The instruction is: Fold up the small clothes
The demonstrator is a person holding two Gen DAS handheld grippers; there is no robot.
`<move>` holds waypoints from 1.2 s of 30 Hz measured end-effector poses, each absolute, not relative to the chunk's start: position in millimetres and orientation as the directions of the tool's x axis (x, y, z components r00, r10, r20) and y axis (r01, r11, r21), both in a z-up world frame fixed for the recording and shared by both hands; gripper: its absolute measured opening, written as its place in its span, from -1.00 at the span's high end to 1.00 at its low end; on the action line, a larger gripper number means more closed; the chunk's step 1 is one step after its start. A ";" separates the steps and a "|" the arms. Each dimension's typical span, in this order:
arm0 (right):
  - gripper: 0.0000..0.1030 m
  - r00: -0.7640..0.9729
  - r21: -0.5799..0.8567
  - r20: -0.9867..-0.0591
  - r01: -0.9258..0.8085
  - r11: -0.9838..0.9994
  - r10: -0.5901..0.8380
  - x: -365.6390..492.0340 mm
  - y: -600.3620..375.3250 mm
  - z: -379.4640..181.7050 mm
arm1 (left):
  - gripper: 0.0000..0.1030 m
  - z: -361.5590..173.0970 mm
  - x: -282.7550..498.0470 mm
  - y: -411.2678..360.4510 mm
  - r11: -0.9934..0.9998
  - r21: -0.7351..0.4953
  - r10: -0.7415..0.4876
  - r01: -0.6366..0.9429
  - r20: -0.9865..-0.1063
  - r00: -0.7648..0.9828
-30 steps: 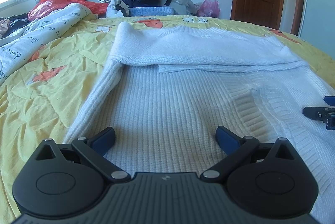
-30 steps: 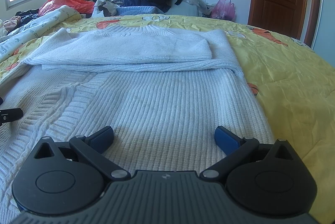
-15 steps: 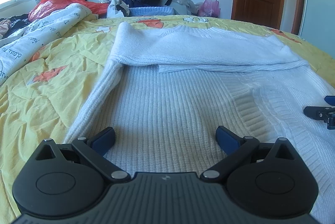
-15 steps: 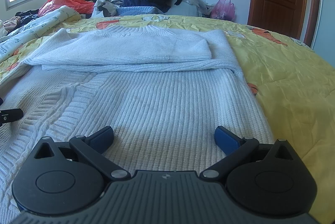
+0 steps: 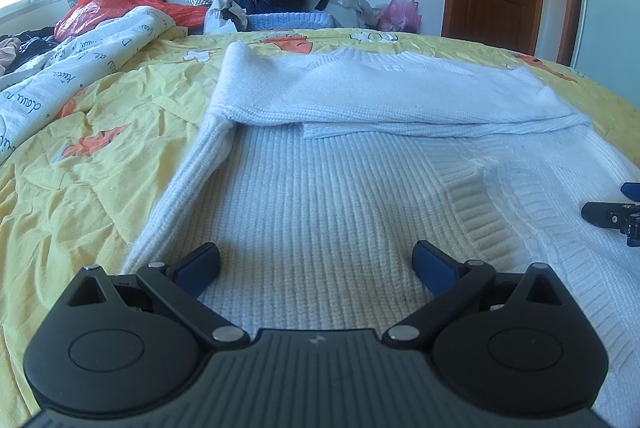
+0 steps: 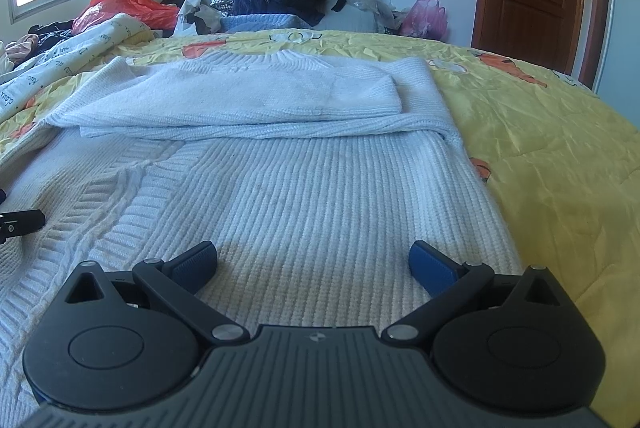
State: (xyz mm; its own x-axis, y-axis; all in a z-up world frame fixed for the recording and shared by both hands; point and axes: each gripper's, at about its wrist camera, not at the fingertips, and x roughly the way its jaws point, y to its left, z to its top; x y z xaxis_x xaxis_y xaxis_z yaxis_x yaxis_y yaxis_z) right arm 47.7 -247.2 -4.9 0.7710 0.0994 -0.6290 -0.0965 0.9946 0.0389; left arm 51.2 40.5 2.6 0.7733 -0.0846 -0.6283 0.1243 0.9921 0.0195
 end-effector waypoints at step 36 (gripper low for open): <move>-0.96 0.770 0.017 -0.633 -0.087 0.996 0.078 47.1 -246.5 -5.0 | -1.00 1.7 51.0 42.1 0.991 0.022 -0.086 0.129 -0.633 0.770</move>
